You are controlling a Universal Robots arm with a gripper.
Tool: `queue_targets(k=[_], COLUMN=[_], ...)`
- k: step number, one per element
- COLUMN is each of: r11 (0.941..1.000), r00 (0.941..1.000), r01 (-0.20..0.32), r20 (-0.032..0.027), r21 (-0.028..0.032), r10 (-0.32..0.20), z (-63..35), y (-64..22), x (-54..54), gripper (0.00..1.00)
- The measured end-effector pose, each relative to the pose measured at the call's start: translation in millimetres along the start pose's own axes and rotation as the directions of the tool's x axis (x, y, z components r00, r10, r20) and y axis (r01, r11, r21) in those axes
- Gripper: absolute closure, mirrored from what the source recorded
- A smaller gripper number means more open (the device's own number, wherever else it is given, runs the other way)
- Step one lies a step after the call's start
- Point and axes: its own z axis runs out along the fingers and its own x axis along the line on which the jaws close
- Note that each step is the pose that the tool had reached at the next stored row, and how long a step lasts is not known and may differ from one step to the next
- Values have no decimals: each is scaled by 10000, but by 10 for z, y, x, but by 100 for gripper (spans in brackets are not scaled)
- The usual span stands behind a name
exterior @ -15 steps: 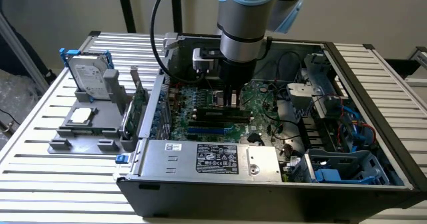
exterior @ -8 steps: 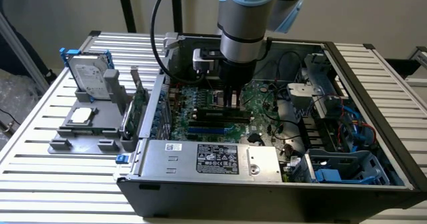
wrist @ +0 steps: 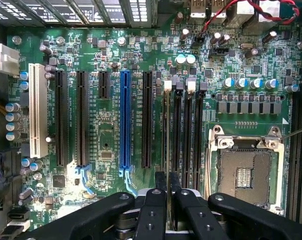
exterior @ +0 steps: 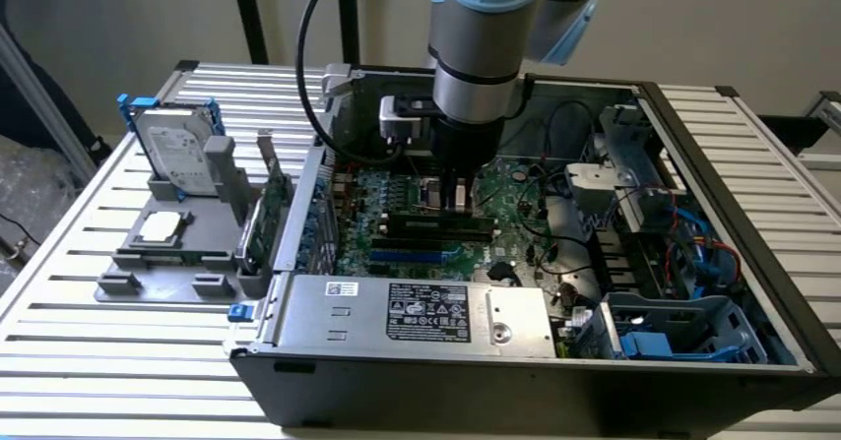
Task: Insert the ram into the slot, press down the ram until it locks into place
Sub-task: 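Insert the ram into the slot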
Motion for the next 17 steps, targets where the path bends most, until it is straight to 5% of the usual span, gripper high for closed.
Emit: queue_targets(k=[17], r11=[9998], r00=[9998], r01=[-183], r20=[2], r21=[16], r10=[183], z=[21], y=[8], x=[-16], gripper=[86])
